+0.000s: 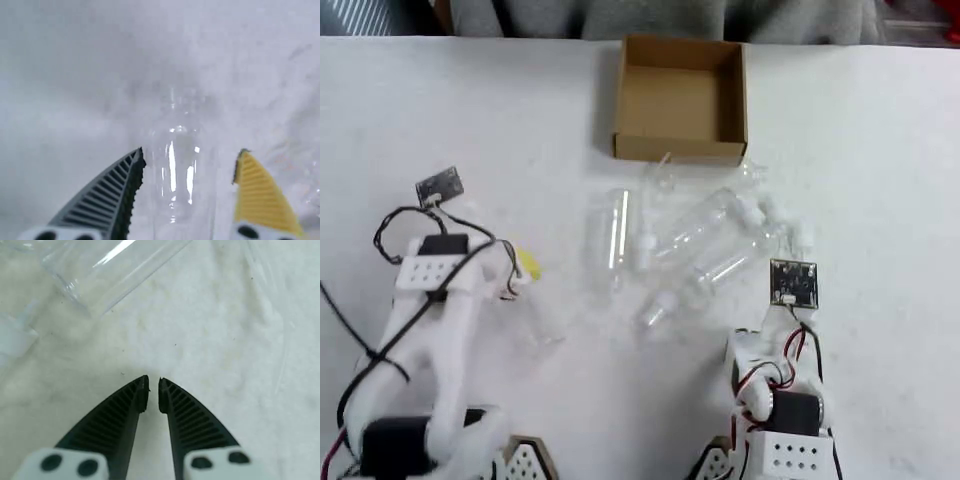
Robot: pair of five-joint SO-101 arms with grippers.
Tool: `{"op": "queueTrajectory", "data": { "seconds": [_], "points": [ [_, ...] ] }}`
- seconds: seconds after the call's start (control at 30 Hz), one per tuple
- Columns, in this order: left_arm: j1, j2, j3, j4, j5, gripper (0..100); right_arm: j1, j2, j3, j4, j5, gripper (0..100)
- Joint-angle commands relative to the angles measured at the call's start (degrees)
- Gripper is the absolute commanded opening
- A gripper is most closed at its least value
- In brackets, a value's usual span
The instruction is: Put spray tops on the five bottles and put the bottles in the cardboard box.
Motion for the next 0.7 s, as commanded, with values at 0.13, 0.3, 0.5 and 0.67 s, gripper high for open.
{"op": "queueTrajectory", "data": {
  "seconds": [0.13, 0.3, 0.5, 0.67],
  "points": [
    [-0.13, 14.29, -11.43, 6.86, 1.85, 35, 0.57, -0.31, 0.53, 0.31, -0.18, 1.7],
    [-0.13, 18.51, -12.40, 3.96, 1.93, 25, 0.57, -0.31, 0.53, 0.31, -0.18, 1.7],
    [1.54, 19.82, -12.13, 3.16, 1.67, 14, 0.57, -0.31, 0.53, 0.31, -0.18, 1.7],
    [3.74, 19.65, -12.04, 3.08, 1.49, 20, 0.57, -0.31, 0.53, 0.31, -0.18, 1.7]
  ]
}}
